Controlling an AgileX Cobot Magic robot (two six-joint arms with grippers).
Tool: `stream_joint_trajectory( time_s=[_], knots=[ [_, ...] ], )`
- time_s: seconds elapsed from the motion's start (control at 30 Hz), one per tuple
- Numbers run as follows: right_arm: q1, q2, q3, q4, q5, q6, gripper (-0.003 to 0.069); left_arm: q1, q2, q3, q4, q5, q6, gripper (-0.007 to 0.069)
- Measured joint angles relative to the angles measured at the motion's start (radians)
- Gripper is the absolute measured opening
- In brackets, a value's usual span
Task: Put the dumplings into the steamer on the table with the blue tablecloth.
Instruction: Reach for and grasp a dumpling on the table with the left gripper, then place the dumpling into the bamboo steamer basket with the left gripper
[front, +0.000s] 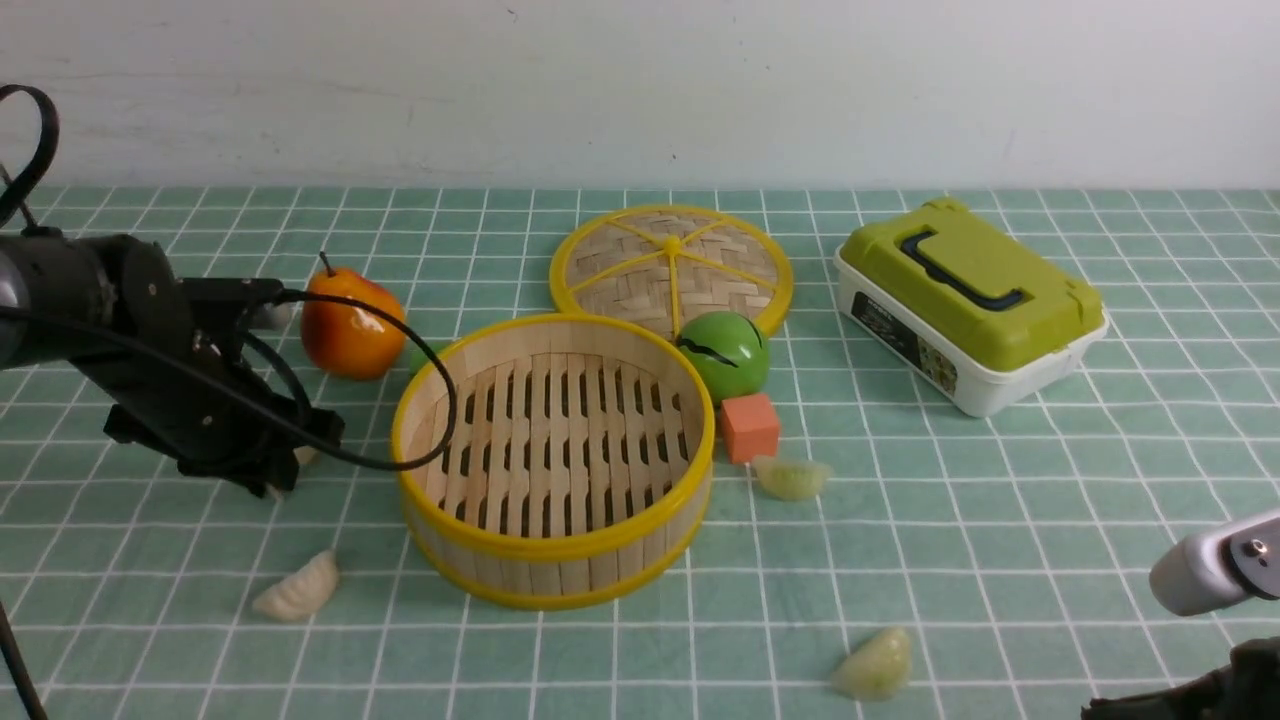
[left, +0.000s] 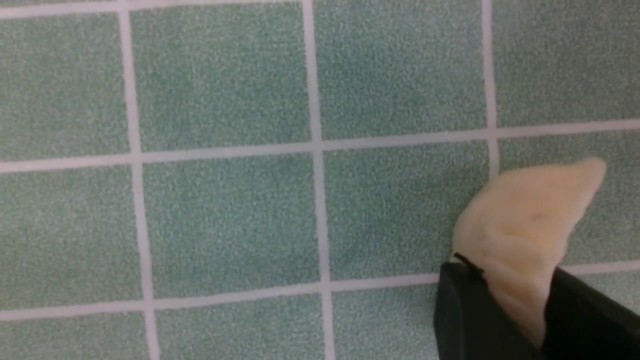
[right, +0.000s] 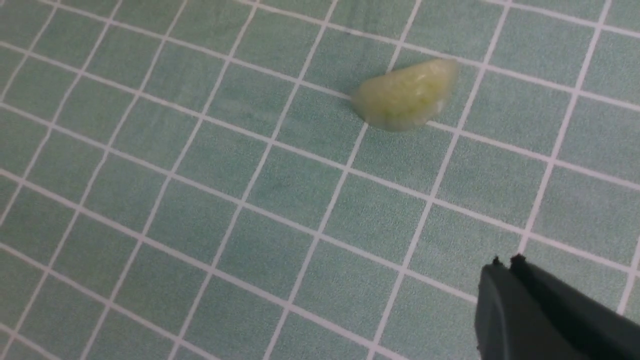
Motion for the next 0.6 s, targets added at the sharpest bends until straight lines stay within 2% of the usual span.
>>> stream_joint_trajectory(
  time_s=[0.13,0.37,0.5,0.6],
  knots=[
    [0.000,0.000,0.000,0.010,-0.002,0.000,0.0003,0.000,-0.062,-0.061,-0.056,0.059,-0.007,0.0134],
    [0.000,0.000,0.000,0.019,-0.007,0.000,0.0009,-0.022,-0.161,-0.200,-0.389,0.204,-0.007,0.0134],
    [0.000,0.000,0.000,0.019,-0.007,0.000,0.0013,-0.105,-0.115,-0.203,-0.414,0.226,-0.013,0.0134],
    [0.000,0.000,0.000,0.019,-0.007,0.000,0.0014,-0.182,-0.050,-0.203,-0.376,0.191,-0.043,0.0134]
  ],
)
